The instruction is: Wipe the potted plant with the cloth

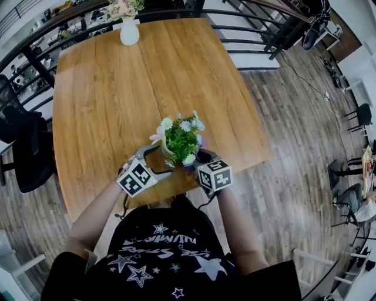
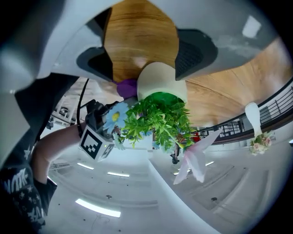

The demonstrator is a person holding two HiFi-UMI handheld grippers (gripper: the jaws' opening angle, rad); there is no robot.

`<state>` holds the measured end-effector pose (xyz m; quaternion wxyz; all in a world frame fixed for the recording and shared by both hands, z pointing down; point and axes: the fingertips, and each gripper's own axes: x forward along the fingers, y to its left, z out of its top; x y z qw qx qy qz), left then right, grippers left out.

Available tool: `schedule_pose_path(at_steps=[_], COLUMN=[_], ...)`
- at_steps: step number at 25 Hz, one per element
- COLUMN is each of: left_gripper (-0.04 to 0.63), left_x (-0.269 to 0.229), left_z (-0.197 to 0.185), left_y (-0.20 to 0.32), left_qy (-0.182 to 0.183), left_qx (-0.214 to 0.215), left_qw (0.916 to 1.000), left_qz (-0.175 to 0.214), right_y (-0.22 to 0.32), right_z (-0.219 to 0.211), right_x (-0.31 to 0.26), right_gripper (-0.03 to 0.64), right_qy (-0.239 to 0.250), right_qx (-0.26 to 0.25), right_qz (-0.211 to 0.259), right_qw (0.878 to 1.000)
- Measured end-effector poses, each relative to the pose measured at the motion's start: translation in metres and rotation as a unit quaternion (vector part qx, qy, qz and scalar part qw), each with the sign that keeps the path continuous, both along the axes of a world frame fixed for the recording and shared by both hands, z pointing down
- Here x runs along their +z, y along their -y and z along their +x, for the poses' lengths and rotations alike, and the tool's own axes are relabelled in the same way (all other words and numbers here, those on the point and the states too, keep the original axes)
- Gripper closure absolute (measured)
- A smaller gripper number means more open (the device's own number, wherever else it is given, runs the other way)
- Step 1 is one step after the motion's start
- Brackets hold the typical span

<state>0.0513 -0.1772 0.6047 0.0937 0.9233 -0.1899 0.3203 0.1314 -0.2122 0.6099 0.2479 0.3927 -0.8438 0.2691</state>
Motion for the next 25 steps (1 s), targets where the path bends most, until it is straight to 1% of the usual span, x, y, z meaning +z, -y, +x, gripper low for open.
schedule_pose_path(at_steps=[2, 4, 9, 12, 15, 18, 22, 25], left_gripper=[0.131, 0.108, 0.101, 0.101, 0.101, 0.101, 0.101, 0.114], left_x=[-0.003, -0.004, -0.006, -0.011, -0.013, -0.008, -0.002, -0.005], left_z=[-0.005, -0.009, -0.008, -0.005, 0.001, 0.004, 0.009, 0.014], left_y=[0.008, 0.019, 0.046, 0.061, 0.064, 0.062, 0.067, 0.067], left_qy=[-0.006, -0.013, -0.01, -0.021, -0.022, -0.012, -0.004, -0.008], left_qx=[0.007, 0.012, 0.067, 0.09, 0.13, 0.169, 0.186, 0.191], left_qw=[1.0, 0.9998, 0.9968, 0.9946, 0.9904, 0.9852, 0.9824, 0.9816], left_qz=[-0.001, 0.003, 0.042, 0.048, 0.042, 0.024, 0.015, 0.0], right_y=[0.0, 0.0, 0.002, 0.003, 0.003, 0.004, 0.002, 0.002], right_z=[0.0, 0.0, -0.001, -0.001, 0.0, 0.0, 0.0, 0.001], right_x=[0.0, 0.001, 0.002, 0.004, 0.005, 0.006, 0.006, 0.006], right_gripper=[0.537, 0.537, 0.537, 0.537, 0.537, 0.537, 0.537, 0.537], right_qy=[0.001, 0.001, 0.003, 0.005, 0.008, 0.009, 0.01, 0.009], right_qx=[-0.001, -0.001, 0.001, 0.004, 0.003, 0.0, -0.002, -0.001], right_qz=[-0.001, -0.002, -0.005, -0.007, -0.012, -0.015, -0.016, -0.015], right_qw=[1.0, 1.0, 1.0, 1.0, 1.0, 1.0, 1.0, 1.0])
